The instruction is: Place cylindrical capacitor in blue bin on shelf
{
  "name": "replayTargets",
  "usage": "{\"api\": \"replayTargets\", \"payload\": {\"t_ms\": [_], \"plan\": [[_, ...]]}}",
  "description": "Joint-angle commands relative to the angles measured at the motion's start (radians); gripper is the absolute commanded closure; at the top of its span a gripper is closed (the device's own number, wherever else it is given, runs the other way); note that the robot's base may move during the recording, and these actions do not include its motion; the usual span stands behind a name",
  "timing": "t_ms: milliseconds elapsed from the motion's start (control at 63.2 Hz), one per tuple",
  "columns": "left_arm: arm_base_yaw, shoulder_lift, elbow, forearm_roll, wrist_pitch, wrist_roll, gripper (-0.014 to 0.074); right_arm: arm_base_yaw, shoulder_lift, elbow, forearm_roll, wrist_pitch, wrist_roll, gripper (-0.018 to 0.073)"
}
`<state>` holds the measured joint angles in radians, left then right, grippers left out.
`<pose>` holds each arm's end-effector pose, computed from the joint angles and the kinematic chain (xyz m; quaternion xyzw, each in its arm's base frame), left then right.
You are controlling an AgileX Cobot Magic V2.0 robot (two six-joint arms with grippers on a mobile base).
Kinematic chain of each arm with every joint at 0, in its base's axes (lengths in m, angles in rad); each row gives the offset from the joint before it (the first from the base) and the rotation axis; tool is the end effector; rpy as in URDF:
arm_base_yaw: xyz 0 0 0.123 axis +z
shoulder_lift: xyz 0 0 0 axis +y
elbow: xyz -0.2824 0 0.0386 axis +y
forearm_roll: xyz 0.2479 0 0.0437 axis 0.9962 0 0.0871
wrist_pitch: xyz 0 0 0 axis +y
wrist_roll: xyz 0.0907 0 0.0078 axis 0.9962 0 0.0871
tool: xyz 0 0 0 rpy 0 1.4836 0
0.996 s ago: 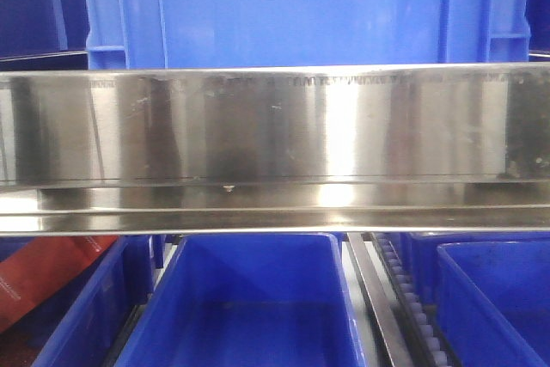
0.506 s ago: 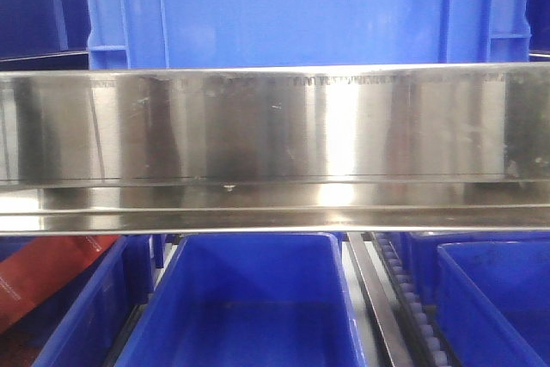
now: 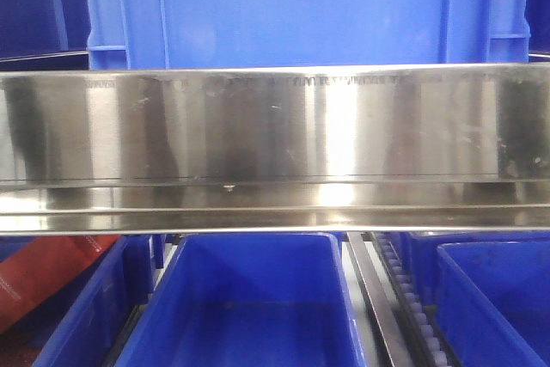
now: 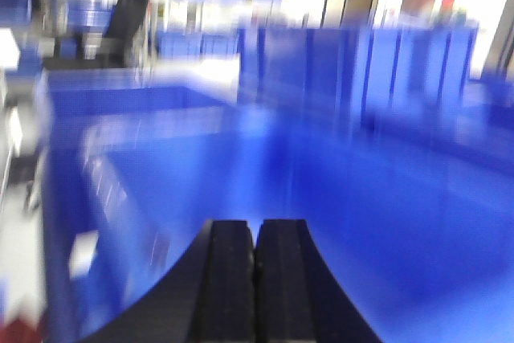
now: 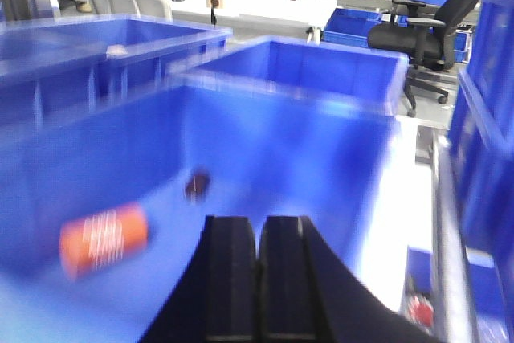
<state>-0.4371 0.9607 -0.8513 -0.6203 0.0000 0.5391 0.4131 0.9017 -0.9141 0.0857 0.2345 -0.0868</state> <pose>0.1921 -0.0898 0.3908 0.1265 0.7036 -0.1792 0.6759 0.1757 0.0790 0.4029 -0.1621 0.7352 0.1412 0.6428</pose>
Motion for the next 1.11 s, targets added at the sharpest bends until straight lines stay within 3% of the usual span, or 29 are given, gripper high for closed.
{"api": "replayTargets", "payload": {"t_ms": [0, 126, 253, 506, 759, 1091], "plan": [[0.005, -0.114, 0.126, -0.026, -0.065, 0.004, 0.0707, -0.005, -0.090, 0.105, -0.023, -0.083, -0.006, 0.0721], [0.005, -0.281, 0.291, -0.031, -0.121, 0.004, 0.0707, -0.005, -0.221, 0.254, -0.026, -0.119, -0.006, 0.0721], [0.005, -0.460, 0.416, -0.031, -0.119, 0.004, 0.0707, -0.005, -0.360, 0.358, -0.026, -0.061, -0.006, 0.0721], [0.005, -0.736, 0.522, -0.031, -0.090, 0.004, 0.0707, -0.005, -0.587, 0.389, -0.026, 0.041, -0.006, 0.0721], [0.006, -0.787, 0.522, -0.021, 0.006, 0.004, 0.0707, -0.005, -0.697, 0.389, -0.026, 0.038, -0.006, 0.0721], [0.006, -0.787, 0.522, -0.021, 0.013, 0.004, 0.0707, -0.005, -0.702, 0.389, -0.026, 0.035, -0.006, 0.0721]]}}
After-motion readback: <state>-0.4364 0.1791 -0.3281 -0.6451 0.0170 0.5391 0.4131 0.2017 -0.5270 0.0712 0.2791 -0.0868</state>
